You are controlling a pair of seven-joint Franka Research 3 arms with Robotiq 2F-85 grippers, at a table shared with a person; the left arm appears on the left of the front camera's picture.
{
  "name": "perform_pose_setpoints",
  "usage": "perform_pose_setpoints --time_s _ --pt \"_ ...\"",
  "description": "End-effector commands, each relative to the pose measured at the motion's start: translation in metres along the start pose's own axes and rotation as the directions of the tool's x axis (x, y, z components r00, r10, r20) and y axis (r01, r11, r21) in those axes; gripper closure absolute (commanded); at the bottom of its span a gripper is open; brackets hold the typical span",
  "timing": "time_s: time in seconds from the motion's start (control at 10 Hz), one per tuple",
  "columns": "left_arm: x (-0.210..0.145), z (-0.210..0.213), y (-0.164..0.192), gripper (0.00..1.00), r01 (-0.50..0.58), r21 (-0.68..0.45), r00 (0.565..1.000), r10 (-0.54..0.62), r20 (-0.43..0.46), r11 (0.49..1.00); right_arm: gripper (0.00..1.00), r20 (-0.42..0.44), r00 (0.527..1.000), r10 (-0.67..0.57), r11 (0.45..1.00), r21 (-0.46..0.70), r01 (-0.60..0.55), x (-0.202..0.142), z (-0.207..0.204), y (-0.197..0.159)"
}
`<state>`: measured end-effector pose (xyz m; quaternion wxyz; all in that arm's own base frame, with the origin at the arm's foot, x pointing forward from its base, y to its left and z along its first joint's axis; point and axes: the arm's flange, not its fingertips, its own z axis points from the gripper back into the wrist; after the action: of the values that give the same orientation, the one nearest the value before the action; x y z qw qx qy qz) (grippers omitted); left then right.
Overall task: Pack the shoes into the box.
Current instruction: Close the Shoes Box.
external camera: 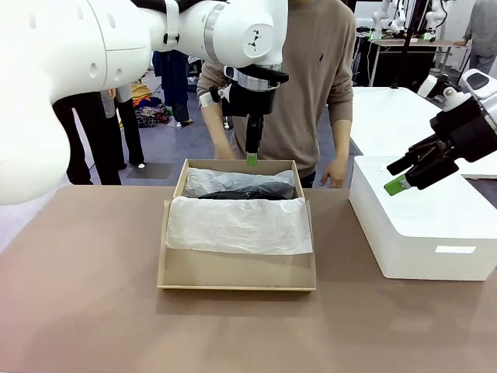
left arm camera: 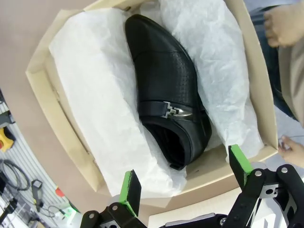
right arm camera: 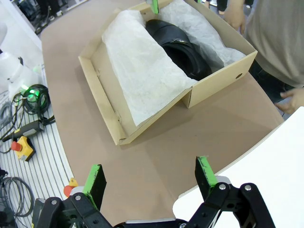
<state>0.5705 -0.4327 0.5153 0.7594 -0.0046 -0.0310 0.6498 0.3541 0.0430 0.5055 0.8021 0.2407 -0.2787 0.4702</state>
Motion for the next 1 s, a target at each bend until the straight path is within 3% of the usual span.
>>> perform_pose_setpoints --time_s 0.0,0.3,0.5,0.7,0.9 --pt "0.001 0.005 0.002 0.00 -0.028 0.000 1.000 0.028 0.002 1.000 0.00 0.031 0.999 0.021 1.000 0.011 -0.022 0.000 -0.001 -0.003" --pt "0.000 0.000 0.000 0.00 0.000 0.000 1.000 0.000 0.000 1.000 0.00 0.031 0.999 0.021 1.000 0.011 -0.022 0.000 -0.001 -0.003" --pt "0.024 0.026 0.013 0.00 0.204 -0.041 0.978 -0.202 0.057 0.978 0.00 0.031 0.999 0.021 1.000 0.011 -0.022 0.000 -0.001 -0.003" --pt "0.049 0.044 0.021 0.00 0.376 -0.004 0.926 -0.376 0.014 0.927 0.00 0.031 0.999 0.021 1.000 0.011 -0.022 0.000 -0.001 -0.003" --pt "0.076 0.058 0.034 0.00 0.578 0.011 0.816 -0.577 -0.037 0.816 0.00 0.031 0.999 0.021 1.000 0.011 -0.022 0.000 -0.001 -0.003"
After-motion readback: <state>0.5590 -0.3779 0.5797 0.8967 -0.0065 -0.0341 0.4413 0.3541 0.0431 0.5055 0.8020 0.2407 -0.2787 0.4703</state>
